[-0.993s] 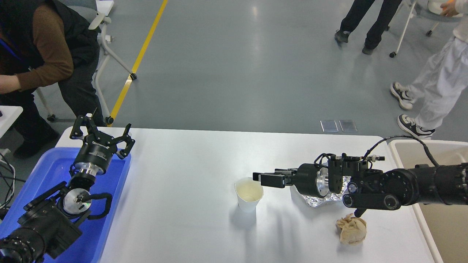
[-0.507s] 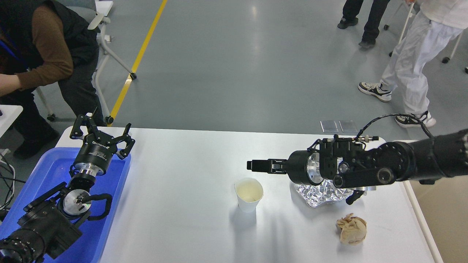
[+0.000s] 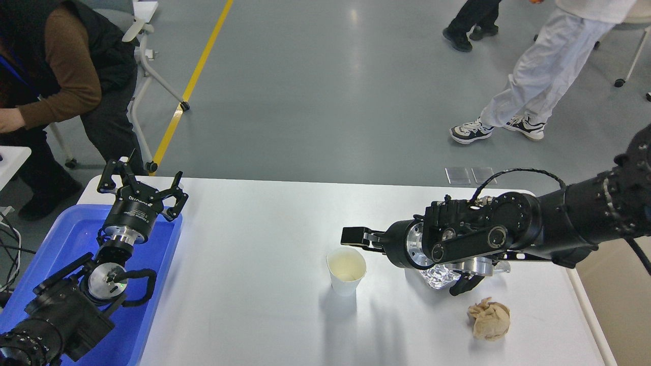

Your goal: Tidy desktop

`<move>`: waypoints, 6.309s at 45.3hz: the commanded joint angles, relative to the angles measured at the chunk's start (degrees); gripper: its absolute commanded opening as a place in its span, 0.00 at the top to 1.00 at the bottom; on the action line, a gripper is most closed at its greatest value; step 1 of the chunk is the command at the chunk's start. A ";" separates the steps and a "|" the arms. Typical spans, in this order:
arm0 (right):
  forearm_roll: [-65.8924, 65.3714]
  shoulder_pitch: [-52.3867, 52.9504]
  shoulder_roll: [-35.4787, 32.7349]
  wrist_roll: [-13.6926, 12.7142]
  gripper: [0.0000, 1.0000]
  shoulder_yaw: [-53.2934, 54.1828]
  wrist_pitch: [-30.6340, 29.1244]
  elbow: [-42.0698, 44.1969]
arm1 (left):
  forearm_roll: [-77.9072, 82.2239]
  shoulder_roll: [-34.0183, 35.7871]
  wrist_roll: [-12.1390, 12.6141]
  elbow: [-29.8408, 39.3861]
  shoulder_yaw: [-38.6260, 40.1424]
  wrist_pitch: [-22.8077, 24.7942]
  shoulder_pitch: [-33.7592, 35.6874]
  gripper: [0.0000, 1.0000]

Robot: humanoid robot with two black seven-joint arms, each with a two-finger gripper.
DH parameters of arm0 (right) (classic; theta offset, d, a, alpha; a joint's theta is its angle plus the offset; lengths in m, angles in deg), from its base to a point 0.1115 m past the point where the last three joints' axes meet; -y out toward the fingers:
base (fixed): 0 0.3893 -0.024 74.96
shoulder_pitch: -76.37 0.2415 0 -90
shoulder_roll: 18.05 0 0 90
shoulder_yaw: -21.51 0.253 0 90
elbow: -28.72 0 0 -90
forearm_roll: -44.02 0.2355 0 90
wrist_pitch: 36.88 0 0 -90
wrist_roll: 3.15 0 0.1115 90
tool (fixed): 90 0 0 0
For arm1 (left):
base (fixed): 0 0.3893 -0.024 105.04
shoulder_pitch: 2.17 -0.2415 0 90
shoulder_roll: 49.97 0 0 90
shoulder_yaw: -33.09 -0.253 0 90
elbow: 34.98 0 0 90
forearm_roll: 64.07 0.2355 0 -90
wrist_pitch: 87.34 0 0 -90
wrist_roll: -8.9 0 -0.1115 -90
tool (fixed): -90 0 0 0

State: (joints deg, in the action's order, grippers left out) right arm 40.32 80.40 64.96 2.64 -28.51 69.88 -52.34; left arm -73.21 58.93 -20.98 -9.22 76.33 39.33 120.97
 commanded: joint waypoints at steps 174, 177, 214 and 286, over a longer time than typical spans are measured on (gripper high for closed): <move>0.62 -14.04 6.99 4.13 0.84 -4.39 6.45 10.13 | 0.00 0.00 -0.01 0.00 0.00 -0.02 0.00 0.00; 0.53 -14.13 6.99 4.13 1.00 -4.39 6.45 10.57 | 0.00 0.00 -0.01 0.00 0.00 -0.02 0.00 0.00; -0.52 -6.40 6.99 6.68 1.00 -6.93 7.06 2.49 | 0.00 0.00 -0.01 0.00 0.00 -0.02 0.00 0.00; 17.74 -22.19 -61.84 8.09 1.00 9.58 -14.38 30.50 | 0.00 0.00 -0.01 0.00 0.09 -0.02 -0.18 0.00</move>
State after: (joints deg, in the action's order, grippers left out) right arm 39.51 79.12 3.12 10.38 -28.79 56.46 -42.07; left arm -73.19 58.98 -20.98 -9.23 76.42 39.31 120.79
